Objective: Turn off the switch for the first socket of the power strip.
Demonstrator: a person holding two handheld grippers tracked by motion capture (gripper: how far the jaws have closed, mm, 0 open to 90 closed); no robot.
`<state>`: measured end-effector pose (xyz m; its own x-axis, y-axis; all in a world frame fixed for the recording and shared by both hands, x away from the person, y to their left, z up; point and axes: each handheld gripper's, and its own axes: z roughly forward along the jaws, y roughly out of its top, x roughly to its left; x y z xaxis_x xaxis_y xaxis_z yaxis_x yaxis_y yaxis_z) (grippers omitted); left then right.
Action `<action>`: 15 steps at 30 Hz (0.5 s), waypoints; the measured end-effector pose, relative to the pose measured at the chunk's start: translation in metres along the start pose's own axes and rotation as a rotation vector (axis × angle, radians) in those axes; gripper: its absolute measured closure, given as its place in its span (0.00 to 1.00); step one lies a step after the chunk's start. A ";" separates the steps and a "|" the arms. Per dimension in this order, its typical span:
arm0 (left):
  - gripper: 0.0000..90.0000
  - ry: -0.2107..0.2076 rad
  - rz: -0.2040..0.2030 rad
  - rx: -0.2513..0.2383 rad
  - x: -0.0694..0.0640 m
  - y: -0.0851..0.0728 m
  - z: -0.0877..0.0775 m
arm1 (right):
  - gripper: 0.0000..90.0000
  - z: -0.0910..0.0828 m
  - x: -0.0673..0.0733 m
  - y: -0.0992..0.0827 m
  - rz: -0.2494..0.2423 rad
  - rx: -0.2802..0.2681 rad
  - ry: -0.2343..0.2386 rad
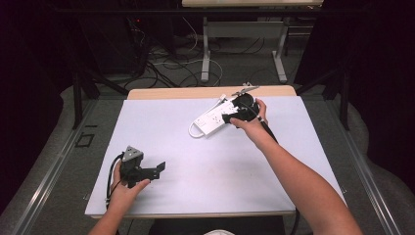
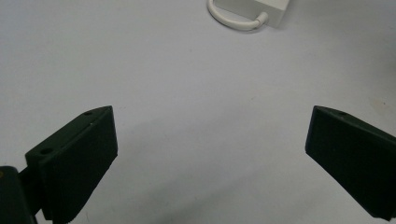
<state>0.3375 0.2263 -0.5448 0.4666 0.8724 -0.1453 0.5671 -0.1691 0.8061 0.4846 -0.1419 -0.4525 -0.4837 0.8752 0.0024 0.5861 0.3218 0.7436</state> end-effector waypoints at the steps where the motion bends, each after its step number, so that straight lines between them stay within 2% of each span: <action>1: 0.02 0.000 0.001 0.000 0.000 0.000 0.000 | 0.20 0.000 0.000 0.000 0.000 0.000 0.000; 3: 0.02 0.002 0.000 0.002 0.000 0.000 0.000 | 0.20 0.003 -0.002 0.001 -0.003 -0.002 -0.003; 12: 0.02 -0.001 -0.001 0.000 0.000 0.000 0.000 | 0.22 0.009 -0.008 0.005 0.047 -0.001 -0.008; 15: 0.02 -0.001 -0.001 -0.001 0.000 0.000 0.000 | 0.22 0.010 -0.010 0.007 0.043 -0.012 -0.020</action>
<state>0.3378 0.2265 -0.5448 0.4671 0.8719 -0.1469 0.5671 -0.1680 0.8064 0.4999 -0.1451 -0.4538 -0.4449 0.8953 0.0209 0.5978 0.2795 0.7513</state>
